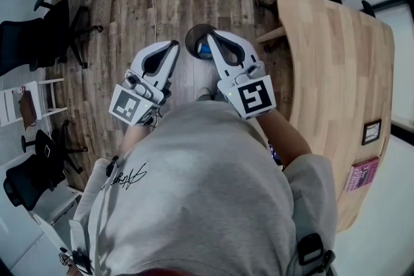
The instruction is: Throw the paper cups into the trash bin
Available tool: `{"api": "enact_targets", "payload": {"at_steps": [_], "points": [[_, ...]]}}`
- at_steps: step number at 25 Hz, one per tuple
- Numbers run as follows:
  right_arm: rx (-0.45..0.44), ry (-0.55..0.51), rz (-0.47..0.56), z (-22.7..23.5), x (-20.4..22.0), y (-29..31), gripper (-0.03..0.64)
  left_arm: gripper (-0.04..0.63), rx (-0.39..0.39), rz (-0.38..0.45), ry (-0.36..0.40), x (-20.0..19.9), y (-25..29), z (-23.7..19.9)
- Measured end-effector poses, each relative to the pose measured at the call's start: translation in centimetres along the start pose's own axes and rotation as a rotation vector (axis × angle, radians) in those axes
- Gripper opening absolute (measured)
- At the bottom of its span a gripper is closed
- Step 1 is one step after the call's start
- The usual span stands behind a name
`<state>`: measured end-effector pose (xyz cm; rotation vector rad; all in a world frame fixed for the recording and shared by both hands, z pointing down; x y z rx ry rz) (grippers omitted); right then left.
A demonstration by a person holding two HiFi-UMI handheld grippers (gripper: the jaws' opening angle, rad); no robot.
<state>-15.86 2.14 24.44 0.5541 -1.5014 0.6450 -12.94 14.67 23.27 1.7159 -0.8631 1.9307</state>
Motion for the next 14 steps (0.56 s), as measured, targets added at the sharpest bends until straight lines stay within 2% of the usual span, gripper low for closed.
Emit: {"api": "enact_targets", "payload": {"at_steps": [14], "points": [[-0.013, -0.004, -0.018, 0.06, 0.67, -0.04, 0.008, 0.003, 0.004, 0.003, -0.004, 0.12, 0.54, 0.20]]}}
Point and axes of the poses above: the fingertips, and each gripper's own axes: y forward along the fingers, z to its right, x out of its underside, the point moved 4 cm from there along -y, backward along the fingers, and after that the axes turned 5 degrees about z, right-handed, at the moved point
